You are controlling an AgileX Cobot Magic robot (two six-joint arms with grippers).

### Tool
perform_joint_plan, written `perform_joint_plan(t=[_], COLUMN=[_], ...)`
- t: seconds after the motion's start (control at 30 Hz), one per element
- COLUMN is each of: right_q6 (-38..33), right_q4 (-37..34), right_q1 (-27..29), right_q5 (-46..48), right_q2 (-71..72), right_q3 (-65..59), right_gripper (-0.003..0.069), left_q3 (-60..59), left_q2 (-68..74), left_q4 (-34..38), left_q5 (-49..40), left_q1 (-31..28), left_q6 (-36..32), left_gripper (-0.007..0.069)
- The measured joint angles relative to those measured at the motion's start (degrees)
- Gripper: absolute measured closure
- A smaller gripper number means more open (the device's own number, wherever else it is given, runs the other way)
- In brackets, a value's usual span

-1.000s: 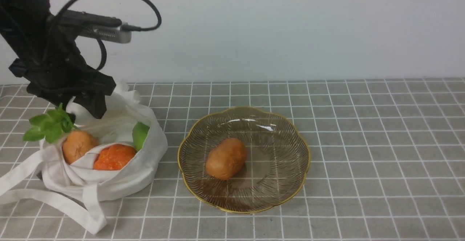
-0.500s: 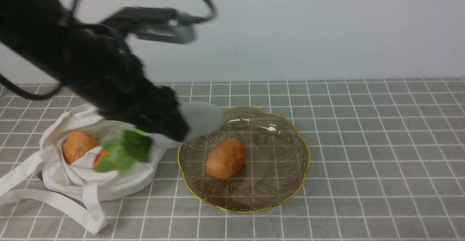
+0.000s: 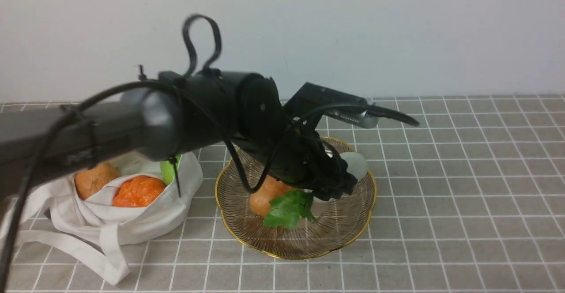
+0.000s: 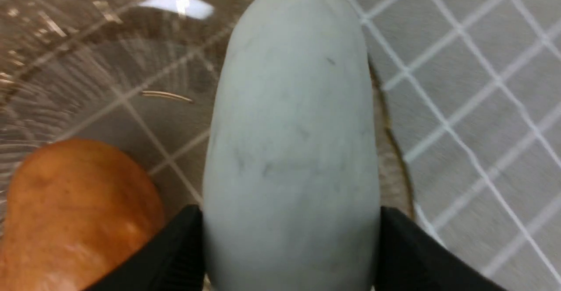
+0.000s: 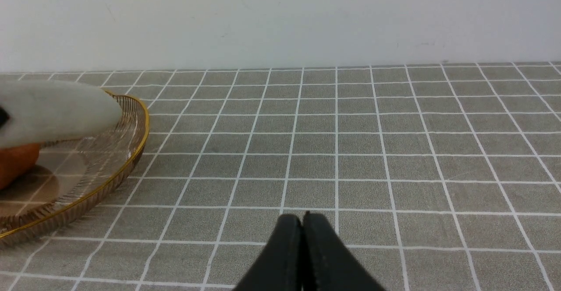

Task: Take vegetables from bag on grey coffee tablecloth place on plate.
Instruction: 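Take the vegetable out of the bag and place it on the dish with the left gripper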

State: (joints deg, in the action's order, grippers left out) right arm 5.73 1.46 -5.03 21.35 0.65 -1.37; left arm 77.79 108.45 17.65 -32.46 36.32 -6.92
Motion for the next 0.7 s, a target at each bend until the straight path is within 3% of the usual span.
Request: perform_joint_plan(t=[0.13, 0.33, 0.47, 0.6, 0.67, 0.7], right_q6=[0.0, 0.0, 0.0, 0.0, 0.0, 0.0], right_q4=[0.0, 0.0, 0.0, 0.0, 0.0, 0.0], right_q1=[0.0, 0.0, 0.0, 0.0, 0.0, 0.0], right_q5=[0.0, 0.0, 0.0, 0.0, 0.0, 0.0], right_q2=[0.0, 0.0, 0.0, 0.0, 0.0, 0.0], right_q3=[0.0, 0.0, 0.0, 0.0, 0.0, 0.0], right_gripper=[0.0673, 0.0673, 0.0673, 0.0673, 0.0673, 0.0673], left_q3=[0.0, 0.0, 1.77, 7.03, 9.71, 10.72], left_q2=[1.36, 1.63, 1.29, -1.58, -5.09, -7.92], left_q4=[-1.7, -2.32, -4.67, -10.03, -14.18, -16.97], left_q5=[1.26, 0.86, -3.51, -15.21, -20.97, -22.84], left_q1=[-0.51, -0.66, -0.66, -0.66, -0.66, -0.66], left_q6=[3.11, 3.55, 3.61, 5.21, 7.32, 8.64], left_gripper=[0.0167, -0.0026, -0.0058, 0.0002, 0.0113, 0.0204])
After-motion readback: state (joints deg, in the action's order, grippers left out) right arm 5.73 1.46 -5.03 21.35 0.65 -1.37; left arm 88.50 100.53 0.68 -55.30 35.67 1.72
